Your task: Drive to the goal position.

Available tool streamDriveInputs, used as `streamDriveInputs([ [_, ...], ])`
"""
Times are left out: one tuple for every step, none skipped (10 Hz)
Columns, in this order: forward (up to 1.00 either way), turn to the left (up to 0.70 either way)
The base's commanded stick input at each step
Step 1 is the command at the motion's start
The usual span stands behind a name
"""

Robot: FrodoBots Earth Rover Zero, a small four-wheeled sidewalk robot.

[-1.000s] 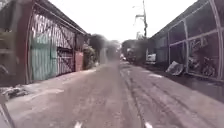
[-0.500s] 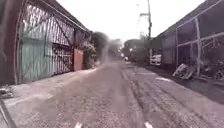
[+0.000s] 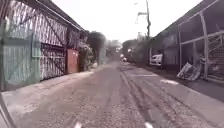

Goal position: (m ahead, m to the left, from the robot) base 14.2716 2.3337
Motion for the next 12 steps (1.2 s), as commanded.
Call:
streamDriveInputs([
  [1.0,0.0],
  [1.0,0.0],
  [1.0,0.0],
  [1.0,0.0],
  [1.0,0.0],
  [1.0,0.0],
  [1.0,0.0],
  [1.0,0.0],
  [1.0,0.0],
  [1.0,0.0],
  [1.0,0.0],
  [1.0,0.0],
])
